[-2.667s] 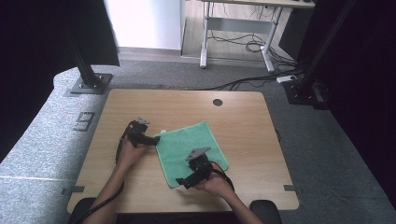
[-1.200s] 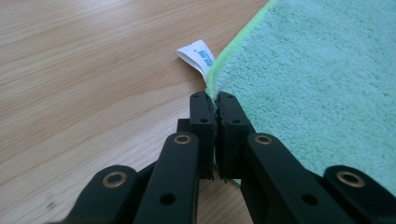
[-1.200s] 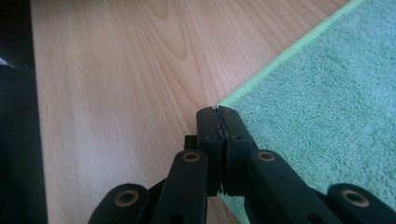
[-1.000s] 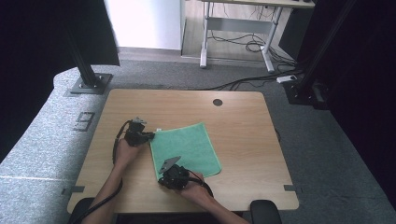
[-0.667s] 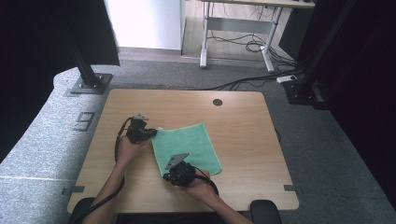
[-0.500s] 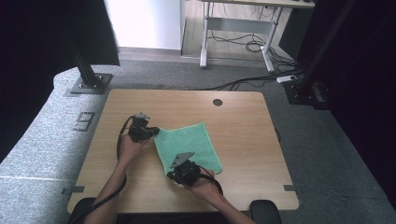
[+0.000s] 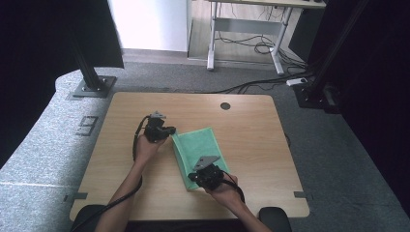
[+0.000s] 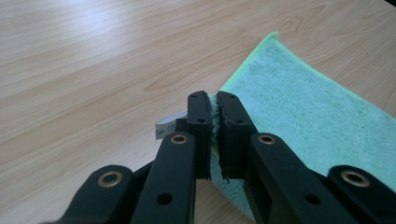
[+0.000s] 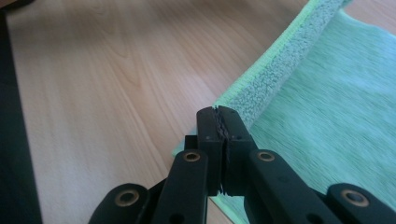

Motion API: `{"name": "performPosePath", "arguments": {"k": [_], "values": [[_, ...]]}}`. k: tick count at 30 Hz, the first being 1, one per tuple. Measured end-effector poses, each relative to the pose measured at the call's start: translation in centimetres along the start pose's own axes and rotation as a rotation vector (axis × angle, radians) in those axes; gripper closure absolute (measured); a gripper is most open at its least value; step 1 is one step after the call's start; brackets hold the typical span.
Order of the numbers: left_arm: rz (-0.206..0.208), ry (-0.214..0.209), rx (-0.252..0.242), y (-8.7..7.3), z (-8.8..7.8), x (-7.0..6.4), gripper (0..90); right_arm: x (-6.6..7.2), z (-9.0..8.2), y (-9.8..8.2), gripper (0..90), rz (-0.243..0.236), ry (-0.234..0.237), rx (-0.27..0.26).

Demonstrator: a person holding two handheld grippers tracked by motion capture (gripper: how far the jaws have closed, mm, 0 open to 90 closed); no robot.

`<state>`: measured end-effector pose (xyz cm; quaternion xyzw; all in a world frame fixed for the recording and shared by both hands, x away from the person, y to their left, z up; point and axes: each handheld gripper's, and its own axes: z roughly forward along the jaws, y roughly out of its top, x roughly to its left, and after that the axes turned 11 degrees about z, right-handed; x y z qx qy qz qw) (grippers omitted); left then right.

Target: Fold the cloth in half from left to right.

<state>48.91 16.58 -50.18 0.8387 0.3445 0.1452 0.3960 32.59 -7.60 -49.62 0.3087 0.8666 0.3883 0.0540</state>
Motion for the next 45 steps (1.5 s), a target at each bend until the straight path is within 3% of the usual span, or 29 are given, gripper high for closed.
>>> {"name": "performPosePath", "arguments": {"k": [15,25,37,45], "values": [[0.116,0.017,0.014,3.3,4.0,-2.8,83.6,-3.4,-3.0,-2.3,87.7,0.079,-0.081,-0.025],[0.176,0.011,0.047,5.0,5.9,-4.3,82.8,-4.5,-4.1,-3.2,87.7,0.100,-0.102,-0.025],[0.213,-0.003,0.085,6.4,8.1,-5.4,81.9,-6.0,-4.6,-4.7,87.5,0.141,-0.124,-0.012],[0.212,-0.001,0.118,6.4,9.7,-5.7,79.8,-7.2,-4.3,-5.6,87.2,0.182,-0.144,-0.009]]}}
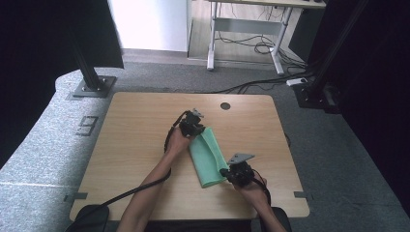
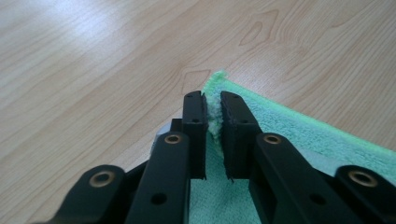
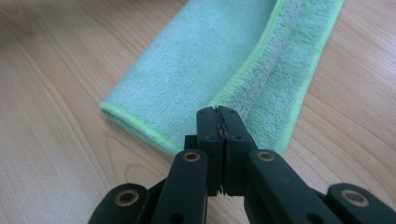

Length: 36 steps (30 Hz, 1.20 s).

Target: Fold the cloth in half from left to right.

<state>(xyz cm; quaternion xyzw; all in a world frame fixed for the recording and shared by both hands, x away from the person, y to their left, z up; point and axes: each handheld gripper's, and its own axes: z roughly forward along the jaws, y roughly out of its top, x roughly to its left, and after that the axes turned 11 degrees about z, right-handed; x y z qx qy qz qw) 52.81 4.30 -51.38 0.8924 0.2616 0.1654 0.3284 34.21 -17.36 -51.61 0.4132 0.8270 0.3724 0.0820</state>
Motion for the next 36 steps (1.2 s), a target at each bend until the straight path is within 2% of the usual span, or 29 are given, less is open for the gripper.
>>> {"name": "performPosePath", "arguments": {"k": [2,3,4,5,6,7,11,13,14,17,22,30,33,36], "values": [[-0.011,0.019,-0.008,0.0,0.2,0.0,72.7,-0.2,0.1,-0.1,87.0,0.002,-0.002,0.002],[-0.026,0.029,-0.023,0.0,0.2,0.0,59.9,-0.5,0.1,-0.2,85.9,0.010,-0.004,0.004],[-0.043,0.038,-0.046,-0.1,0.1,0.2,55.7,-0.6,0.1,-0.3,83.8,0.010,-0.008,0.001],[-0.043,0.038,-0.046,-0.1,0.1,0.2,51.9,-0.6,0.1,-0.3,83.8,0.010,-0.008,0.001],[-0.044,0.053,-0.058,-0.1,-0.1,0.2,48.9,-0.8,0.0,-0.4,78.9,0.018,-0.026,0.000],[-0.044,0.053,-0.058,-0.1,-0.1,0.2,46.1,-0.8,0.0,-0.4,78.9,0.018,-0.026,0.000],[-0.035,0.093,-0.063,-0.1,-0.7,0.4,39.3,-1.2,-0.5,-0.4,68.4,0.019,-0.069,-0.033],[-0.037,0.090,-0.075,-0.1,-1.2,0.7,36.8,-1.6,-0.8,-0.4,65.1,0.026,-0.084,-0.045],[-0.033,0.088,-0.082,-0.1,-1.6,0.8,32.5,-1.9,-0.9,-0.4,62.9,0.032,-0.094,-0.052],[-0.014,0.104,-0.085,0.0,-2.0,0.9,31.2,-2.1,-0.7,-0.5,60.7,0.036,-0.099,-0.049],[-0.008,0.109,-0.105,0.3,-2.5,0.8,29.3,-2.2,-0.3,-0.7,57.7,0.024,-0.113,-0.036],[-0.028,0.088,-0.152,0.7,-3.4,1.0,27.7,-2.8,0.2,-1.1,56.0,0.029,-0.121,0.006],[-0.023,0.087,-0.149,0.7,-3.6,1.1,27.6,-2.8,0.5,-1.3,55.8,0.025,-0.121,0.024],[-0.007,0.094,-0.123,0.4,-3.6,1.0,27.2,-2.8,0.4,-1.3,55.2,0.023,-0.122,0.023]]}}
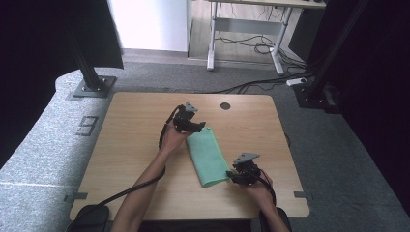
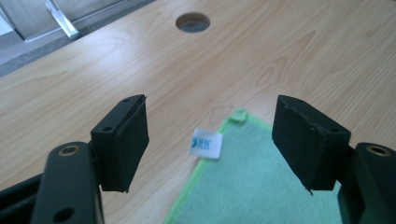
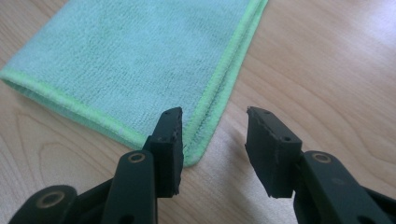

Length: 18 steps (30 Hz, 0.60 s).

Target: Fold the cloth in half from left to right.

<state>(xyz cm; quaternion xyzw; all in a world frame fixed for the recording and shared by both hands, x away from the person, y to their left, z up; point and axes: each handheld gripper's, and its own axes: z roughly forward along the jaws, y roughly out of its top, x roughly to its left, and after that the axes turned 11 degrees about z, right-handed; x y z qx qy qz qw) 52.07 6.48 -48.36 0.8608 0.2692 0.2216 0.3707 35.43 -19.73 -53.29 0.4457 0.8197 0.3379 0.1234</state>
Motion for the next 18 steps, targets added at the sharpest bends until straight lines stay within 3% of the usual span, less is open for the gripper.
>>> {"name": "performPosePath", "arguments": {"k": [4,7,10,14,18], "values": [[0.008,0.013,0.044,-1.2,0.0,0.5,25.0,-0.1,-0.3,0.2,53.7,0.011,-0.005,-0.024],[-0.024,0.019,0.068,-2.3,0.1,1.2,18.8,-0.4,-0.1,0.3,49.4,0.019,-0.005,-0.037],[-0.070,0.043,0.098,-4.0,0.4,2.2,17.0,-0.5,0.6,0.0,46.2,0.007,0.004,-0.010],[-0.089,0.065,0.132,-5.0,0.8,2.5,16.7,-0.8,0.7,0.0,43.4,0.035,0.025,-0.003],[-0.080,0.055,0.155,-6.3,1.3,1.9,16.4,-1.3,0.9,-0.3,40.1,0.066,0.054,-0.013]]}}
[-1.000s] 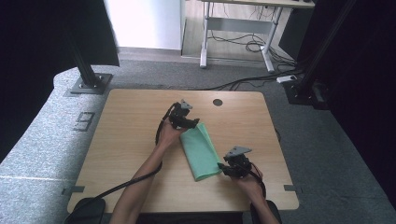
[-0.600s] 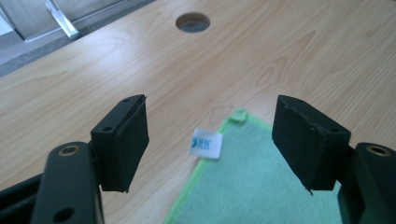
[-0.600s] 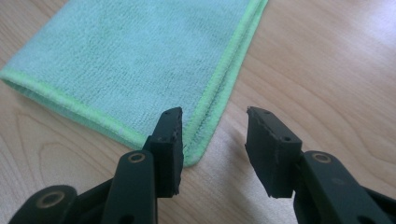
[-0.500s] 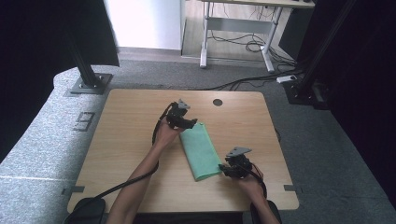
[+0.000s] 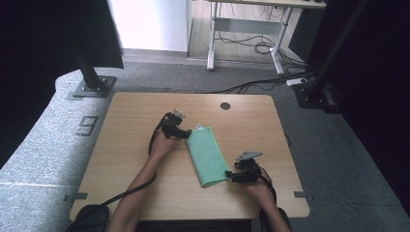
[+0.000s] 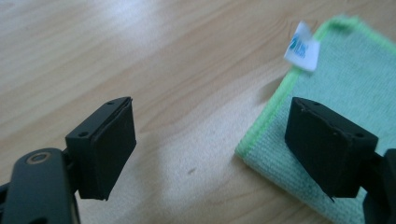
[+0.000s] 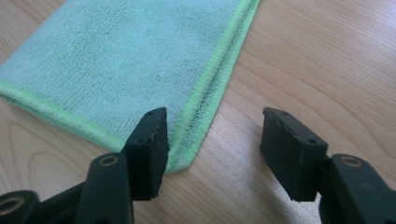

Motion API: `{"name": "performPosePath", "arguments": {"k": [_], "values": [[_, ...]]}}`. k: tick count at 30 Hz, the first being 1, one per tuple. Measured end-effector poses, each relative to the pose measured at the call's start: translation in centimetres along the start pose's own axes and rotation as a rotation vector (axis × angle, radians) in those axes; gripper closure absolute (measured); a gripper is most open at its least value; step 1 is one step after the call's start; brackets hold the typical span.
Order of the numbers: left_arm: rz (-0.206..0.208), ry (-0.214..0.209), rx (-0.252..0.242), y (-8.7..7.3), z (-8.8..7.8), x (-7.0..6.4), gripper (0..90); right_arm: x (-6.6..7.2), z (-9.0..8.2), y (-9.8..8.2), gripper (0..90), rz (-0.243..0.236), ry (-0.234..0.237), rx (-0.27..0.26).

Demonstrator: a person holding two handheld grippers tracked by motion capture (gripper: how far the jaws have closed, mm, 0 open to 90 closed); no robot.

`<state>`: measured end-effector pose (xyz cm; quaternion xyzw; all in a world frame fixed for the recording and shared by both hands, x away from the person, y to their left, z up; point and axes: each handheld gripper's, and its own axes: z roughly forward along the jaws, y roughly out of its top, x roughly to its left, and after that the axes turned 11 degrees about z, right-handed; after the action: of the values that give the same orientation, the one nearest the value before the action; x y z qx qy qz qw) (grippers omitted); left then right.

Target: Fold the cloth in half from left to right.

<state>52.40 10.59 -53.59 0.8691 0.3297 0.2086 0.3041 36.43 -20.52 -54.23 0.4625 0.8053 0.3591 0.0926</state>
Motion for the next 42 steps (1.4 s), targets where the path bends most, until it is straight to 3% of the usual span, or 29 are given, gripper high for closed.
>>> {"name": "performPosePath", "arguments": {"k": [9,13,15,17,18,19,20,21,22,29,37,42], "values": [[-0.004,-0.030,-0.017,-1.7,-1.0,-2.5,16.0,-0.1,0.1,0.0,34.8,0.000,-0.008,-0.005],[0.025,-0.032,-0.016,-2.1,-2.0,-3.9,15.9,-0.2,0.1,0.0,31.7,0.010,-0.022,-0.006],[0.041,-0.047,-0.019,-2.4,-2.8,-5.2,15.8,-0.2,0.1,0.0,31.7,0.010,-0.022,-0.006],[0.047,-0.048,-0.018,-2.4,-3.0,-5.6,15.3,-0.2,0.1,0.0,31.6,0.010,-0.023,-0.006],[0.066,-0.057,-0.019,-2.8,-3.5,-6.8,15.4,-0.2,0.1,0.0,30.4,0.013,-0.026,-0.005],[0.066,-0.057,-0.019,-2.8,-3.5,-6.8,15.2,-0.2,0.1,0.0,30.4,0.013,-0.026,-0.005],[0.084,-0.069,-0.017,-3.1,-3.9,-7.9,15.1,-0.2,0.1,0.0,29.6,0.017,-0.031,-0.007],[0.084,-0.069,-0.017,-3.1,-3.9,-7.9,15.1,-0.2,0.1,0.0,29.6,0.017,-0.031,-0.007],[0.086,-0.082,-0.022,-3.5,-4.4,-9.0,15.1,-0.2,0.1,0.0,29.4,0.019,-0.032,-0.006],[0.090,-0.111,-0.031,-4.6,-5.6,-11.8,15.2,-0.2,0.2,0.0,27.8,0.025,-0.043,-0.006],[0.132,-0.147,-0.015,-4.9,-7.1,-15.2,14.9,-0.3,0.1,0.0,26.9,0.035,-0.056,-0.007],[0.129,-0.145,-0.002,-5.4,-7.5,-15.7,15.0,-0.4,0.2,0.0,25.7,0.038,-0.054,-0.009]]}}
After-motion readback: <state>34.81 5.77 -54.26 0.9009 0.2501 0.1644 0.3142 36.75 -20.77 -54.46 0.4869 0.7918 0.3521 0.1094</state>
